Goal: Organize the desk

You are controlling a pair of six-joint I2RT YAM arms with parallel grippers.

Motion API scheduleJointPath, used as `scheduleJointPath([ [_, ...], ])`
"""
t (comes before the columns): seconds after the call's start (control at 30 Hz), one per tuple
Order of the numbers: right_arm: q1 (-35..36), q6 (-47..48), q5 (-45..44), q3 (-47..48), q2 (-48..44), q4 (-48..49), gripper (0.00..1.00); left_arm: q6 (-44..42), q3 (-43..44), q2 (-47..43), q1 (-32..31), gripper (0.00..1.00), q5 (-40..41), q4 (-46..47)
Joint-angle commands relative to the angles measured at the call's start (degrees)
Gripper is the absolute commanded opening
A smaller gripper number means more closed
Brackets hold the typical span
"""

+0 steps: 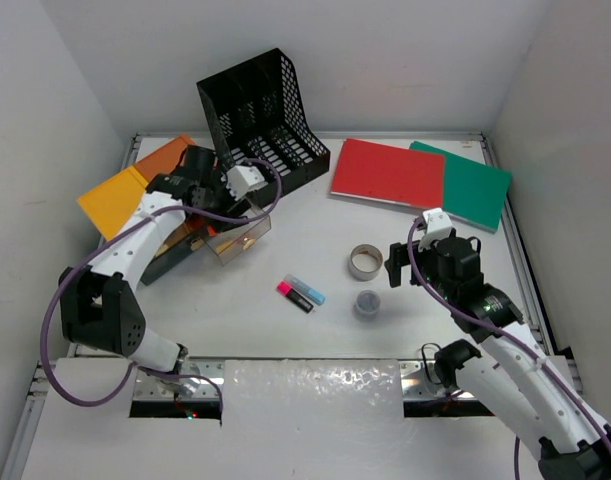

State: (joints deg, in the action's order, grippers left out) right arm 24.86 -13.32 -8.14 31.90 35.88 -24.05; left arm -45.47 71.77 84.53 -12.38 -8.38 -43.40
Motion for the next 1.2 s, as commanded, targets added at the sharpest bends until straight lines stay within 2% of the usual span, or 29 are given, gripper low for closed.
scheduleJointPath([
  [0.0, -0.25, -0.56, 1.11, -0.52, -0.46, 2.34, 0.99, 0.47, 4.95, -3.84, 0.17, 0.63, -4.17, -0.54],
  [0.07, -0.25, -0.48, 0.76, -0.52, 0.15, 2.69, 0.99, 1.70, 7.67, -5.77, -0.53, 0.63, -6.81, -2.03],
  [0.13, -0.25, -0.56, 1.19, 0.18, 1.38, 2.70, 0.99, 3.54, 8.30, -7.36, -6.31, 0.60, -6.48, -2.48],
  [0.17, -0.25, -0.65, 1.37, 0.44, 1.65, 2.61, 0.99, 4.16, 7.61, -9.19, -9.73, 0.59, -4.47, -2.05],
  [0.2, -0.25, -0.83, 1.81, 0.79, 1.91, 2.70, 0.99, 4.43, 6.64, -9.99, -17.25, 0.59, -1.32, -1.78],
  [0.27, -0.17, -0.83, 2.25, 0.80, 1.83, 2.78, 0.99, 3.90, 2.69, -11.14, -23.62, 0.61, -1.37, -0.47],
  [0.3, -0.25, -1.00, 2.25, 0.80, 1.74, 2.78, 0.99, 3.81, 1.28, -10.88, -28.26, 0.62, -1.37, 0.24],
  [0.37, -0.25, -0.92, 1.73, 0.62, 1.48, 2.44, 0.99, 2.94, -2.06, -8.00, -32.77, 0.64, -0.68, 1.73],
  [0.47, -0.25, -0.92, 1.55, 0.79, 1.30, 1.64, 0.99, 3.46, -2.78, -0.79, -36.82, 0.64, 0.65, 2.71],
  [0.6, -0.25, -1.00, 1.29, 1.15, 1.30, 0.50, 0.99, 2.06, -1.02, 5.90, -39.65, 0.61, 0.47, 3.58],
  [0.67, -0.25, -0.83, 1.20, 1.85, 0.95, -0.29, 0.99, -2.31, -1.98, 6.09, -39.74, 0.52, -2.58, 2.80],
  [0.73, -0.25, -0.74, 1.20, 2.29, 0.69, -0.82, 0.99, -5.66, -5.31, 4.51, -39.74, 0.48, -4.44, 2.61],
  [0.87, -0.25, -0.48, 0.58, 1.33, 0.07, -0.38, 0.99, -11.47, -8.40, 6.86, -40.09, 0.47, -5.68, 2.53],
  [1.0, -0.25, -0.56, 0.32, 0.18, 0.68, 0.85, 0.99, -13.67, -7.87, 11.70, -40.09, 0.45, -5.94, 1.47],
  [1.17, -0.25, -0.21, 0.76, 0.00, 0.51, 0.32, 0.99, -15.35, -7.70, 13.81, -40.09, 0.48, -5.68, 3.67],
])
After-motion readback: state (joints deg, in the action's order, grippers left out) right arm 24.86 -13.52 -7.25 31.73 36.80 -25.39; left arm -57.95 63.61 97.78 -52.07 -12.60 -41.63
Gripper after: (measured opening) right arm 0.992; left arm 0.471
